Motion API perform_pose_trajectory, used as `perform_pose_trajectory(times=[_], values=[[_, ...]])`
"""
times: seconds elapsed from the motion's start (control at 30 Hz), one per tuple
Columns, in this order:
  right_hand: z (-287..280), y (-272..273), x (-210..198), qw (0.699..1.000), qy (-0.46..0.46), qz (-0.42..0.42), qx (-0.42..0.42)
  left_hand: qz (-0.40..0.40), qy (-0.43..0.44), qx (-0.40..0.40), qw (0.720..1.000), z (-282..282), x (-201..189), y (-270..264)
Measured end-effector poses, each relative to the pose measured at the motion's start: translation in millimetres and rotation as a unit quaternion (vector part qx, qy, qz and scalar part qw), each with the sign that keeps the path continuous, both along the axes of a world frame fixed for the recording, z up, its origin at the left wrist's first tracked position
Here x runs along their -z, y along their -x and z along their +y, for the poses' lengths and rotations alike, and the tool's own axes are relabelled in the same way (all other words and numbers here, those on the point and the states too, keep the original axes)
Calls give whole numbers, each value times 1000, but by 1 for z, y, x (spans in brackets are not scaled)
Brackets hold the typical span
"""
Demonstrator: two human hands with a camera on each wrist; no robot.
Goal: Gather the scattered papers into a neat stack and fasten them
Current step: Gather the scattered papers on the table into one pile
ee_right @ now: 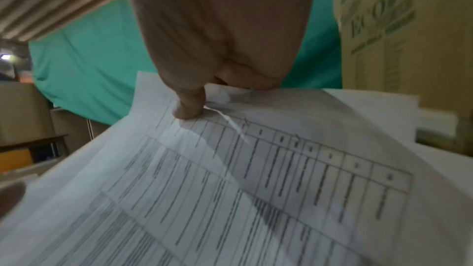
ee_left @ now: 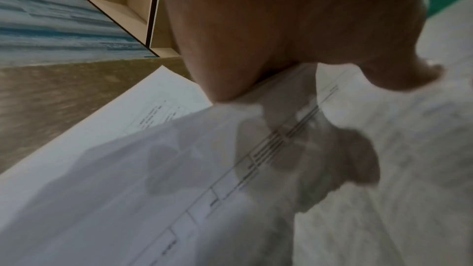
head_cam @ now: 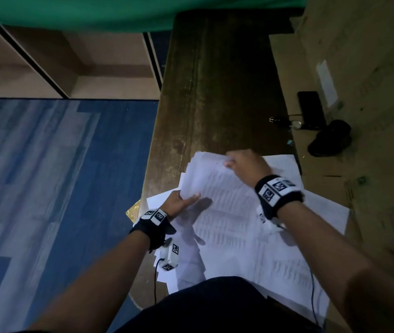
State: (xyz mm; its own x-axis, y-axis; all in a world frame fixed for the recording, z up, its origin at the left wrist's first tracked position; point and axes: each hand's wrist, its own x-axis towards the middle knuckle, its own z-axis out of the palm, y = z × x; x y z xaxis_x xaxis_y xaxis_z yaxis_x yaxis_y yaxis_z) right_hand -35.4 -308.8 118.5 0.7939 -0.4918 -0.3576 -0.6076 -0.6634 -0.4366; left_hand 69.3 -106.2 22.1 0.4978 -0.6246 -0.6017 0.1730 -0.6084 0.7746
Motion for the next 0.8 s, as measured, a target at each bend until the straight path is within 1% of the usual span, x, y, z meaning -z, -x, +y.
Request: perform_pose_trajectory(times=[0.1,0.13,0.2,0.23,0.3,0.4,0.5,0.57,0.7,0.77,0.8], values=[[16,-12,26,993,-110,-18,40,-51,-69,72,994,-1,9,-1],[16,-13,35,990,-132,-31,45,-63,-93,83,990,0,12,-3],[4,-10,51,985,-143,-72,58,-77,-125,75,986,7,18,-9],[-9,-6,60,985,-133,-84,69,-82,-134,60,986,13,19,-13],[-38,5,77,991,-91,-59,84,-88,-135,12,987,27,20,-22],[-81,26,97,996,-5,58,69,-97,-150,-88,980,53,16,-36],[-113,45,114,988,41,148,28,-62,-149,-159,974,73,4,-42],[-123,50,120,981,69,180,-1,-31,-157,-179,971,80,-4,-41],[-128,47,119,970,134,202,-30,2,-154,-203,967,82,-4,-36],[-130,44,116,964,147,221,-35,16,-149,-210,966,80,-4,-35],[-131,43,114,965,140,217,-36,22,-148,-210,966,80,-5,-35]])
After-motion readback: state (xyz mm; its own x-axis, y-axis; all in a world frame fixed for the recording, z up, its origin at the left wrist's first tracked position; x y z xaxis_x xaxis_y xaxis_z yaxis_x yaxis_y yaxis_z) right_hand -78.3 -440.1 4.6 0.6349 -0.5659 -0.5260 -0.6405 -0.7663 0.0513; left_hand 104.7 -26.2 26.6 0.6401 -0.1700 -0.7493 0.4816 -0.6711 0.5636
